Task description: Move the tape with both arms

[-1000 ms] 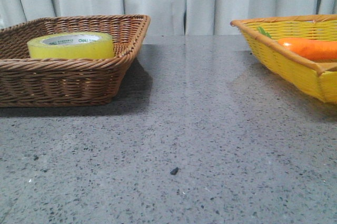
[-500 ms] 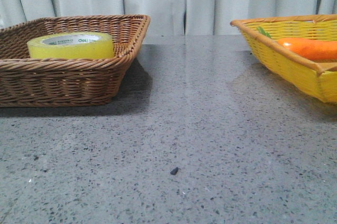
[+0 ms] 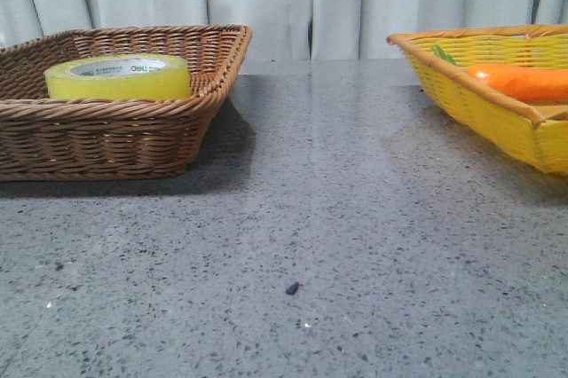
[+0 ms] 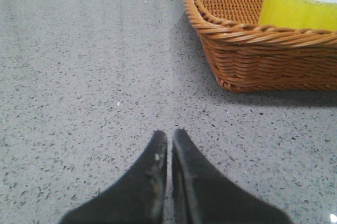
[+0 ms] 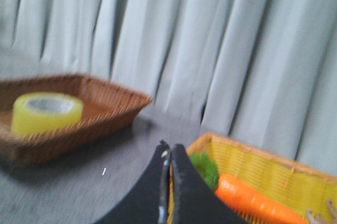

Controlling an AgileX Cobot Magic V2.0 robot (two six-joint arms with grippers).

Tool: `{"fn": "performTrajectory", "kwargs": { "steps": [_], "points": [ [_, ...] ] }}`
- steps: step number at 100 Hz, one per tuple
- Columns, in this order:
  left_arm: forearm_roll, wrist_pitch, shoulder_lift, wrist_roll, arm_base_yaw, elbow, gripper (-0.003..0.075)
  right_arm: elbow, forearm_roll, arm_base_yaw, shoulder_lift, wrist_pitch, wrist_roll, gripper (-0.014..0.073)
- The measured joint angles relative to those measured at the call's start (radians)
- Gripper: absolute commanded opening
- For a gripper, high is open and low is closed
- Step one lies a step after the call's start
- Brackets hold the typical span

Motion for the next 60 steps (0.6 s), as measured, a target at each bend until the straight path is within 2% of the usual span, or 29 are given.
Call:
{"fn": "performTrajectory", "kwargs": {
  "steps": [11,18,38,60],
  "points": [
    [0.000,0.000,0.000,0.000,0.000,0.000,-0.0020,0.097,0.104,-0.135,0.000,-0.211,0.000,-0.0074],
    [0.000,0.000,0.000,0.000,0.000,0.000,-0.0021,0.146,0.151,-0.220,0.000,-0.271,0.000,-0.0074],
    [0.000,0.000,0.000,0.000,0.000,0.000,-0.0021,0.218,0.179,-0.408,-0.017,-0.287,0.000,-0.0074],
    [0.000,0.000,0.000,0.000,0.000,0.000,-0.0021,0.218,0.179,-0.494,-0.061,-0.311,0.000,-0.0074]
  ]
}}
